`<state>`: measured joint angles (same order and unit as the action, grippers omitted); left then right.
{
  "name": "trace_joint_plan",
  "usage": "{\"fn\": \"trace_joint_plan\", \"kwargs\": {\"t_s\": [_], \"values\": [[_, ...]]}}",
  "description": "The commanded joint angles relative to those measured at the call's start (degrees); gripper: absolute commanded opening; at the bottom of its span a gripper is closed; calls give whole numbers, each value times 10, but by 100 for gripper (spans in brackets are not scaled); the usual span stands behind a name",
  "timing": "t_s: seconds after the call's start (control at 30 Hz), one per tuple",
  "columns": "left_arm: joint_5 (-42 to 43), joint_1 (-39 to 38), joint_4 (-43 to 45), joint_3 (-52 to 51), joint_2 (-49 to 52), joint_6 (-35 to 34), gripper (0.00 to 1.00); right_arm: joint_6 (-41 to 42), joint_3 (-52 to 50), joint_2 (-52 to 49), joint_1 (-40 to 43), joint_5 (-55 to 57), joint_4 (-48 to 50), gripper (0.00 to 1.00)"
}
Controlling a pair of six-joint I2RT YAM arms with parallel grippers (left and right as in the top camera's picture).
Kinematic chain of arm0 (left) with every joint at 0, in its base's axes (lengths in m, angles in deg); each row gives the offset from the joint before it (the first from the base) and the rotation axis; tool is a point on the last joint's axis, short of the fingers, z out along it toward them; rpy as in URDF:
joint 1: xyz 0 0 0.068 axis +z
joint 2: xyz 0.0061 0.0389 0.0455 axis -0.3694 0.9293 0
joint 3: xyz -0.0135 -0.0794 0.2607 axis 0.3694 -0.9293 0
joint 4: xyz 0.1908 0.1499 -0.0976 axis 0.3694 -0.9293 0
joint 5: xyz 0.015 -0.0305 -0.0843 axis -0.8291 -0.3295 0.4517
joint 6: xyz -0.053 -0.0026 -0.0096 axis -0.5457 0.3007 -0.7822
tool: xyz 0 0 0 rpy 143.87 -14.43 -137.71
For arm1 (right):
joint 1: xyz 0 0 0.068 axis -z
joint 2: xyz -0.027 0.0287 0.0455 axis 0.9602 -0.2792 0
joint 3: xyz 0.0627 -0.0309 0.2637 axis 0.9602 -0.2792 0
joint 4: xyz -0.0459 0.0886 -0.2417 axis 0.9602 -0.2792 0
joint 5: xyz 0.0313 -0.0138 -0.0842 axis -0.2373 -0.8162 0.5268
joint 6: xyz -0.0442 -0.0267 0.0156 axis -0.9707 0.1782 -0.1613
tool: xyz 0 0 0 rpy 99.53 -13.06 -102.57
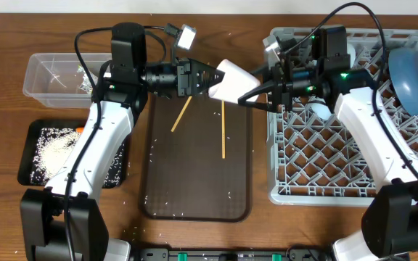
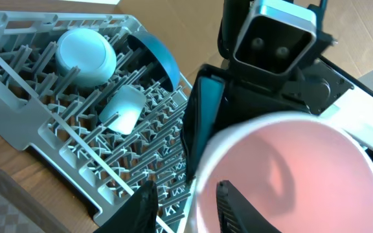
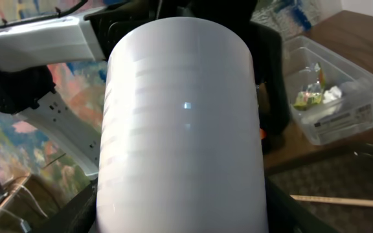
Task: Sort waste into correct bins and load items into the dishwasher rack
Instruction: 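Lift the pink cup and hand it to the right gripper, then place the pink cup upside down in the rack with the right gripper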
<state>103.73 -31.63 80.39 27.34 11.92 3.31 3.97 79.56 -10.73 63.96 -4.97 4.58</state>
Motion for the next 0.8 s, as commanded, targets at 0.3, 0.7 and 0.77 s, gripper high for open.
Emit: {"fn": "trace_joint_plan", "kwargs": {"t_s": [0.3,0.7,0.77], "values": [[-42,4,-5,0,2,4,32,169,1,19,50,250,-30,34],[-264,4,-152,0,2,35,32,169,138,71,122,603,-344,39],[-306,4,-178,0,2,35,32,173,167,71,131,640,-389,40]]}}
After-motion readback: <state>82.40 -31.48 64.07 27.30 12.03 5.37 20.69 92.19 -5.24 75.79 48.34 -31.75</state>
